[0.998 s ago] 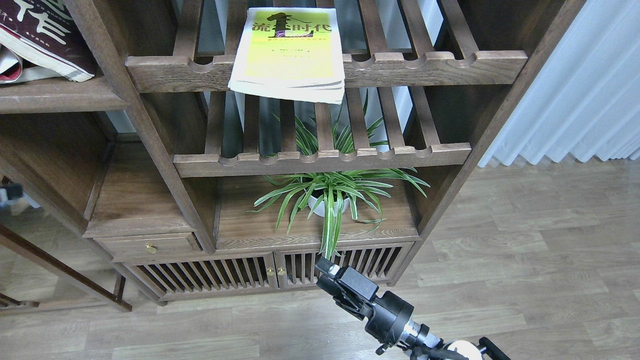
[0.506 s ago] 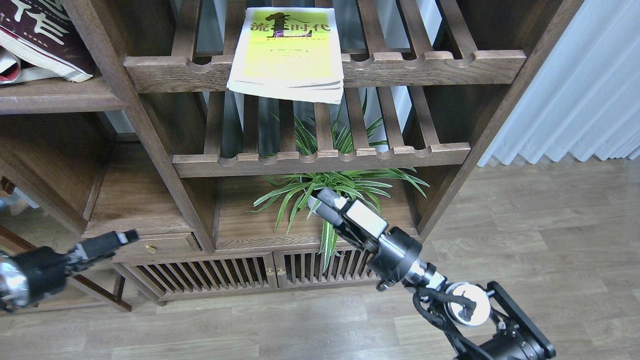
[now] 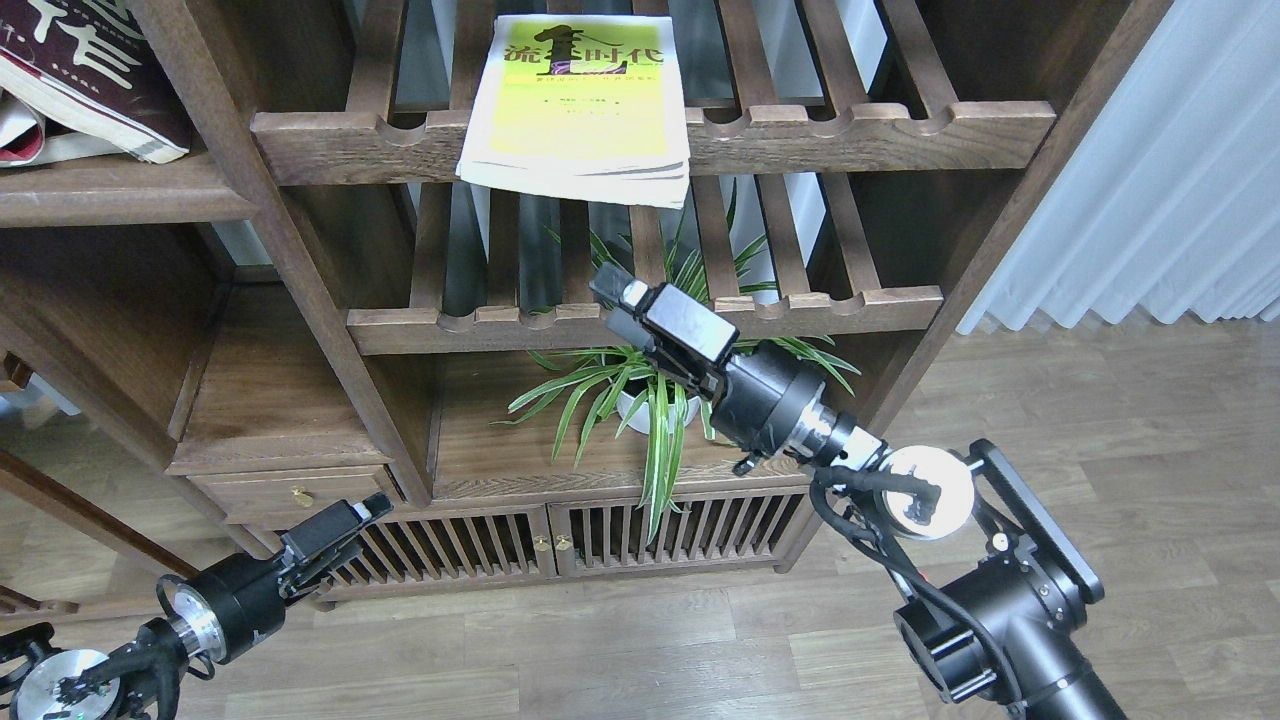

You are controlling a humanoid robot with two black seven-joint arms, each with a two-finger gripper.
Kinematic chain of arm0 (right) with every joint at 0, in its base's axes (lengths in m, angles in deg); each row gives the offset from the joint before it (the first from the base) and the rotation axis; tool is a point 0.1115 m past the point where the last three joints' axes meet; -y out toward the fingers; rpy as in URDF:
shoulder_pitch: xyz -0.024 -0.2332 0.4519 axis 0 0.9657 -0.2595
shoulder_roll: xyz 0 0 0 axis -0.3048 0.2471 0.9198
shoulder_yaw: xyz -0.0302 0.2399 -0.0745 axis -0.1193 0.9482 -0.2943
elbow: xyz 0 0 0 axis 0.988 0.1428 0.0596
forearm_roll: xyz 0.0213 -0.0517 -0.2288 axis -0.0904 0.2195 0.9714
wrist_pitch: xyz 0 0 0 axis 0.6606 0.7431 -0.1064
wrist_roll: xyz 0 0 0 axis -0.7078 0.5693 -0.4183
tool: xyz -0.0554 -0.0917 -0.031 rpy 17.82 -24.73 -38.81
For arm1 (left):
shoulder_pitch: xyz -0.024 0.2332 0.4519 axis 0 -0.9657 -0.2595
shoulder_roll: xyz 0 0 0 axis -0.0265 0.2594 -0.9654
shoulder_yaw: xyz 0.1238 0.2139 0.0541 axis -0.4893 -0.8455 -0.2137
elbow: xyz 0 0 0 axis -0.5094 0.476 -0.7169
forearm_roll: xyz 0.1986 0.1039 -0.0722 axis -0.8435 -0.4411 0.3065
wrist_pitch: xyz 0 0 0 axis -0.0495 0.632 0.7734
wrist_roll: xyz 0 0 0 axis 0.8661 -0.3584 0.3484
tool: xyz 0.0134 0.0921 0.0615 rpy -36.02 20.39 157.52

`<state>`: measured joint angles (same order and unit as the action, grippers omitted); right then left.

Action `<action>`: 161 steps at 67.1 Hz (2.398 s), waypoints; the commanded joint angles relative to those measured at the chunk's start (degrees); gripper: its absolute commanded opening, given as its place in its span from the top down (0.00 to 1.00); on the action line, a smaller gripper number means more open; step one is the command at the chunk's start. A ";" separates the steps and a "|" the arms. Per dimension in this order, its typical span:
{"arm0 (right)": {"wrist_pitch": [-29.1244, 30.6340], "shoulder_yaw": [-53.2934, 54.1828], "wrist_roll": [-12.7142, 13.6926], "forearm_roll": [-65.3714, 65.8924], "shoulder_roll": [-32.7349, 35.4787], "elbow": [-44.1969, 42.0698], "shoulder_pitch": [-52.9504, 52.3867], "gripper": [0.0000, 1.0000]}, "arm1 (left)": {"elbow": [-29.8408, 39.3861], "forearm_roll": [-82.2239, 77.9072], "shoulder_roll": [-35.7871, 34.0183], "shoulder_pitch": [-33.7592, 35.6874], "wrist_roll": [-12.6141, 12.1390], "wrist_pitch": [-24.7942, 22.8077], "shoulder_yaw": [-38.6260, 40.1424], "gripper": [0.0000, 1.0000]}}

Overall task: Organize books on shelf
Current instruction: 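Reach the right gripper up toward the yellow-green book on the top shelf, then grasp the yellow-green book with the right gripper and pull it down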

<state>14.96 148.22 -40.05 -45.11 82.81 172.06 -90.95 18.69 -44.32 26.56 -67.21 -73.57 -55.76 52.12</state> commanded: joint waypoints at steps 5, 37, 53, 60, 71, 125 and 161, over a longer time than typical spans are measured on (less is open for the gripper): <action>-3.01 0.97 -0.17 -0.13 0.00 0.14 -4.51 0.01 | -0.13 -0.13 0.47 -1.41 -0.11 0.01 -0.02 0.01; -8.29 0.79 -0.26 2.06 0.00 -2.41 -8.64 0.10 | -0.31 -0.57 0.65 -3.08 -0.11 0.01 -0.02 0.01; -10.75 0.79 -1.23 3.12 0.00 -4.16 -11.62 0.10 | -0.31 -0.57 0.65 -3.69 -0.20 0.01 0.06 0.01; -11.36 0.88 -1.76 4.35 0.00 -5.48 -13.20 0.10 | -0.31 -0.57 0.65 -4.04 -0.20 0.01 -0.02 0.01; -13.12 0.88 -1.76 4.88 0.00 -6.63 -14.61 0.15 | -0.31 -0.57 0.65 -4.22 -0.20 0.01 0.06 0.01; -3.81 5.45 2.11 2.68 0.00 -3.11 -10.05 1.00 | -1.19 -0.49 0.47 -5.80 -0.11 0.01 0.24 0.01; 25.10 7.56 2.60 -3.47 0.00 5.41 22.12 1.00 | 1.19 -0.31 1.35 -8.18 0.06 0.01 2.26 0.01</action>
<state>33.54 155.83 -37.45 -47.64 82.80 177.38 -75.76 19.53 -44.60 27.66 -75.34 -73.26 -55.74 54.41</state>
